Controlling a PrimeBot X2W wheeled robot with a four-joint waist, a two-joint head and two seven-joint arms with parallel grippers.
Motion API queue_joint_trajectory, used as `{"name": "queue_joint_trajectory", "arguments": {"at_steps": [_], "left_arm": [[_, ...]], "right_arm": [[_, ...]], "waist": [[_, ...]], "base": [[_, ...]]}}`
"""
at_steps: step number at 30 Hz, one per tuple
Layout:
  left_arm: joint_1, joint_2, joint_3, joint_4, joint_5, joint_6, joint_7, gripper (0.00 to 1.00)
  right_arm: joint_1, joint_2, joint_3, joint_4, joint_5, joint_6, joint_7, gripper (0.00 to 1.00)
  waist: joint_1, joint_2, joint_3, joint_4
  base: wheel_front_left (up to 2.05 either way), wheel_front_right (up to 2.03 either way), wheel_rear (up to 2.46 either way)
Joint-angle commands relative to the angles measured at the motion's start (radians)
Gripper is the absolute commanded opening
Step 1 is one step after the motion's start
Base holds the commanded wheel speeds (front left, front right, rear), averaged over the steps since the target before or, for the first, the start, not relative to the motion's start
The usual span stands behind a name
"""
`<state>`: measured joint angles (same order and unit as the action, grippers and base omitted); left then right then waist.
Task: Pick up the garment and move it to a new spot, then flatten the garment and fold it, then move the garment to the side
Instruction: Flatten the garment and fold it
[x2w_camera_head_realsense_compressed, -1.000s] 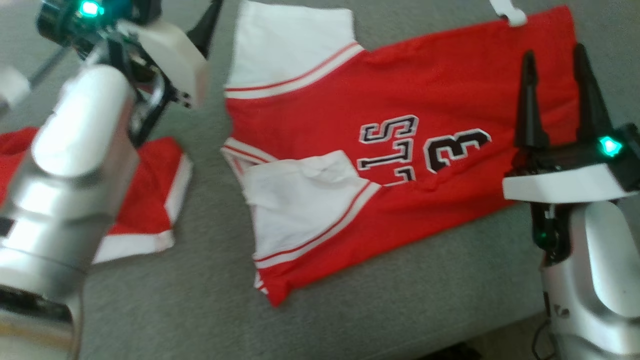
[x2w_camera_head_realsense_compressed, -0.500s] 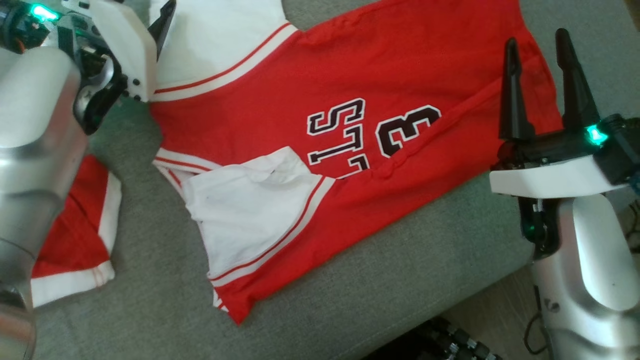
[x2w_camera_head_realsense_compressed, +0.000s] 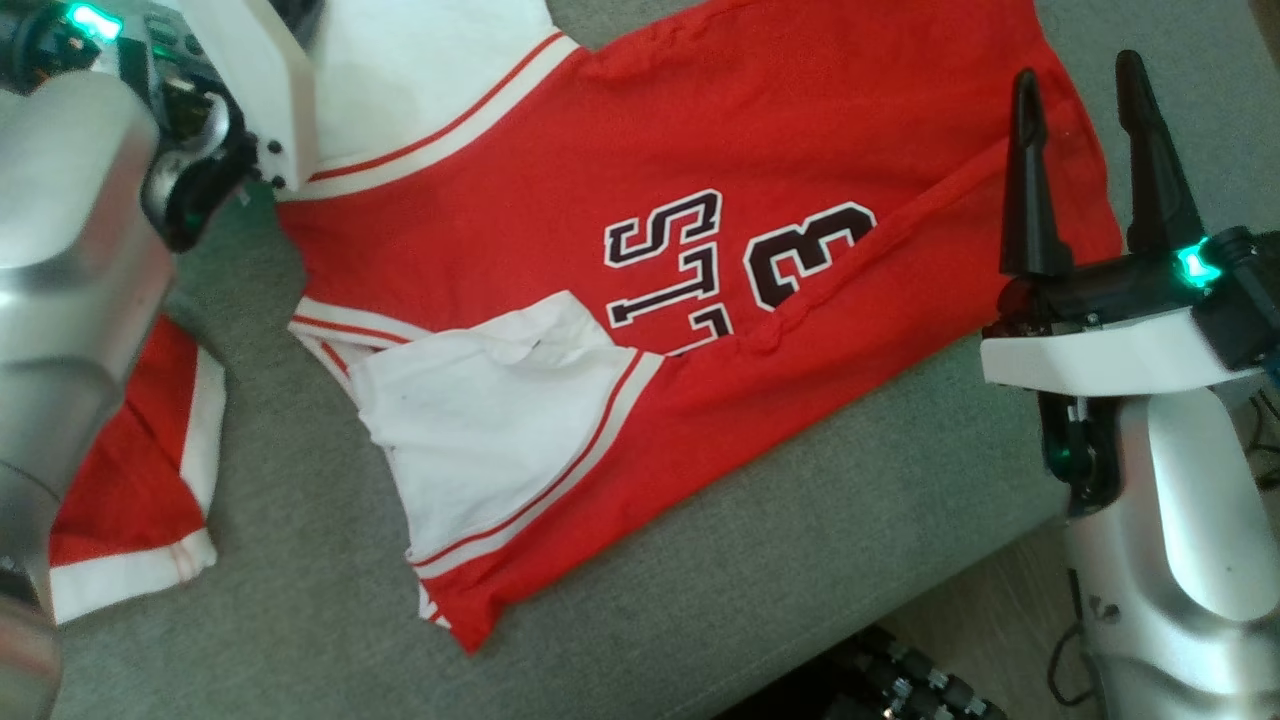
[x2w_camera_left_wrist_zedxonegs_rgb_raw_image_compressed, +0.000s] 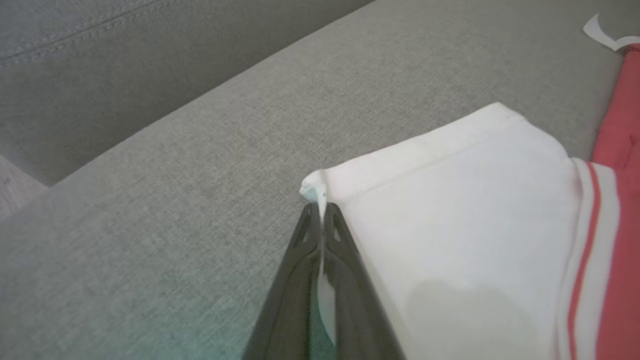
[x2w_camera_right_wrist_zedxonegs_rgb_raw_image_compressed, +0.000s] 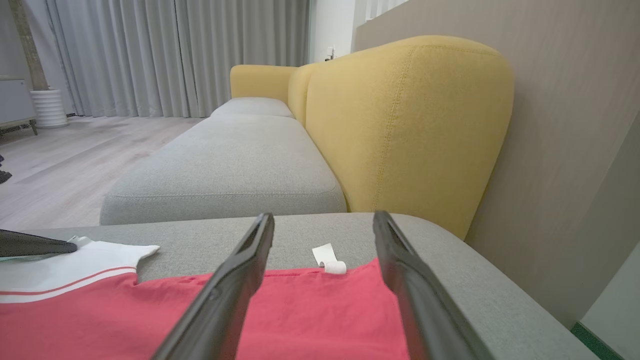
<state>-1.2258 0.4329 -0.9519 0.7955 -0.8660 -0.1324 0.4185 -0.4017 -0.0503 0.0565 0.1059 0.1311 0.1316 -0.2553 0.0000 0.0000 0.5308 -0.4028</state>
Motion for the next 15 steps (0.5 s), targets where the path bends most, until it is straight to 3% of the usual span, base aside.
{"name": "queue_joint_trajectory", "arguments": {"at_steps": [1, 6, 15], "left_arm": [[-0.029, 0.023, 0.008, -0.02, -0.001, 0.002, -0.028, 0.0], [-0.03, -0.015, 0.006, -0.032, -0.004, 0.002, -0.182, 0.0], [0.037, -0.096, -0.027, -0.099, 0.003, 0.002, -0.4, 0.0]], "right_arm": [[-0.02, 0.0, 0.007, -0.026, -0.013, -0.001, -0.006, 1.0], [-0.038, -0.042, -0.008, -0.002, -0.034, -0.001, 0.011, 1.0], [-0.088, -0.208, -0.026, 0.06, 0.003, -0.001, 0.189, 1.0]], "waist": [[0.0, 0.0, -0.012, 0.013], [0.0, 0.0, -0.066, 0.068], [0.0, 0.0, -0.184, 0.233]], "base": [[0.0, 0.0, 0.0], [0.0, 0.0, 0.0], [0.0, 0.0, 0.0]]}}
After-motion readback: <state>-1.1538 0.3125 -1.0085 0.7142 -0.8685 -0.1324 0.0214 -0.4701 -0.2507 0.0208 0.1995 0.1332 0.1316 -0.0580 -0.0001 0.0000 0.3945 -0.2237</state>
